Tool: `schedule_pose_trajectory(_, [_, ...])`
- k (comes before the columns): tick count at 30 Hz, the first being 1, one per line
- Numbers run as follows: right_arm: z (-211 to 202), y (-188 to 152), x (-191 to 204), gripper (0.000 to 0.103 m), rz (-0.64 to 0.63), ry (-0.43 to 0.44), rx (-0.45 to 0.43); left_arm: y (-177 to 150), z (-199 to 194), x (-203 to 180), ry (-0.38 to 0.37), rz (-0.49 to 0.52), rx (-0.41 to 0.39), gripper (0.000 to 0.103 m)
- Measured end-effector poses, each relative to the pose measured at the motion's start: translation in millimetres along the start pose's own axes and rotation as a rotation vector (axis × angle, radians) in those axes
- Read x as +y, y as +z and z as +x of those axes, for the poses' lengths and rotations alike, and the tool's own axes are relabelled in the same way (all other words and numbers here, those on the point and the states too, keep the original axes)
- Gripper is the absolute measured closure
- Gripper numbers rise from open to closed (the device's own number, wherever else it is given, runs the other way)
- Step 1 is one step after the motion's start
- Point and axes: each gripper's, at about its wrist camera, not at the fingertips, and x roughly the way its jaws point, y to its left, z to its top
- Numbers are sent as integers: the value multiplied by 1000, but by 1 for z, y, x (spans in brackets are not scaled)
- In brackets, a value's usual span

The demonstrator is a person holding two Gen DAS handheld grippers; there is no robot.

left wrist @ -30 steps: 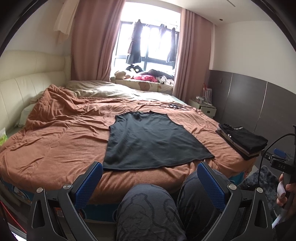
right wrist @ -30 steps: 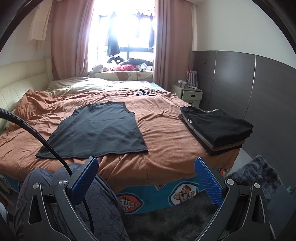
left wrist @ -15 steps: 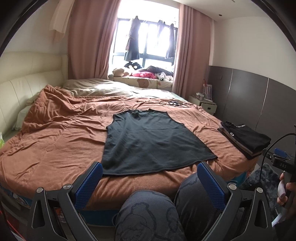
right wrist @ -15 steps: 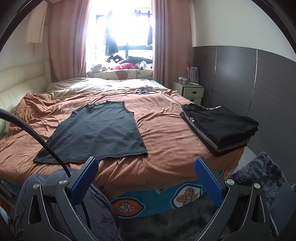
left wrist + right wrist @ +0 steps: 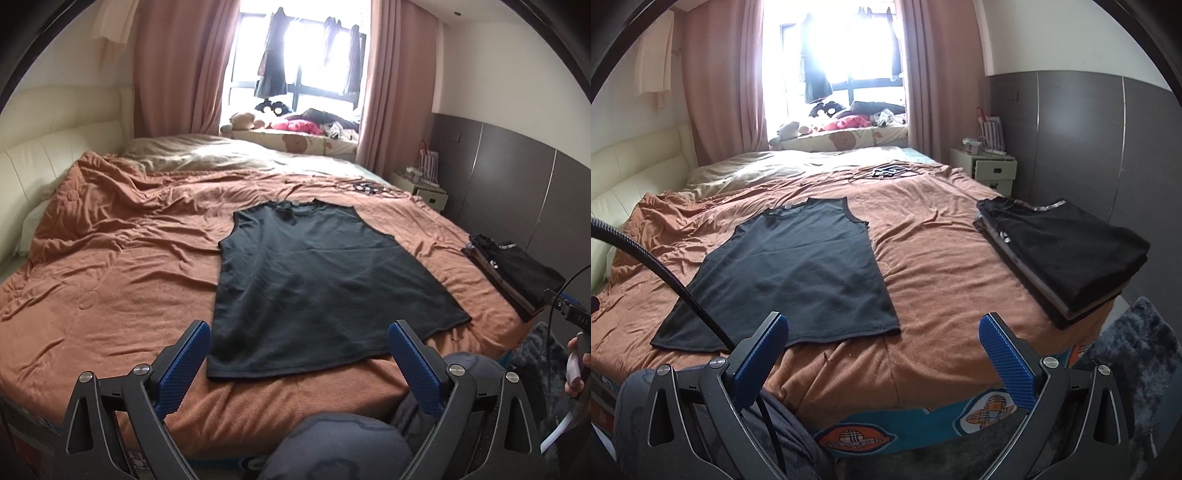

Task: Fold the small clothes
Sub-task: 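Lower both tools to the top's hem and close both grippers on it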

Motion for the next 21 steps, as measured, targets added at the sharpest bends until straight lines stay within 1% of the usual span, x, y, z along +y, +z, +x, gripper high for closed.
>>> schedule_pose_trajectory(1, [7,2,-3,0,3,4,8,1,9,4,4,1,16,8])
schedule_pose_trajectory(3, [24,8,-10,0,11,10,34,1,28,11,19,3,53,16])
schedule_pose_trajectory(4, [32,11,-13,0,15,15,47,1,38,16,24,0,72,18])
schedule_pose_trajectory(5, [40,13,-16,4,18,25,63,0,47,21,30,-9,93,21])
schedule_pose_trajectory(6, [49,16,-18,10,18,33,81,-2,55,26,33,-21,110,25])
schedule_pose_trajectory(8, [67,20,-20,15,10,46,119,-6,69,35,38,-44,146,27])
schedule_pose_trajectory(10, [83,22,-21,22,2,60,153,-11,81,42,49,-59,178,28])
schedule_pose_trajectory(13, [111,21,-21,29,-12,77,213,-19,101,53,67,-87,244,40])
schedule_pose_trajectory(14, [121,21,-20,34,-18,85,235,-22,108,57,69,-99,264,44])
schedule_pose_trajectory(15, [129,20,-20,38,-23,93,252,-24,112,61,71,-107,276,46])
schedule_pose_trajectory(16, [136,21,-20,40,-26,97,266,-26,116,64,74,-113,285,46])
schedule_pose_trajectory(18, [152,20,-21,49,-30,105,299,-30,124,70,83,-121,298,49])
schedule_pose_trajectory(20, [164,20,-22,51,-33,108,318,-33,131,75,95,-132,313,52])
schedule_pose_trajectory(21, [173,20,-25,51,-31,107,325,-34,133,78,98,-139,315,55])
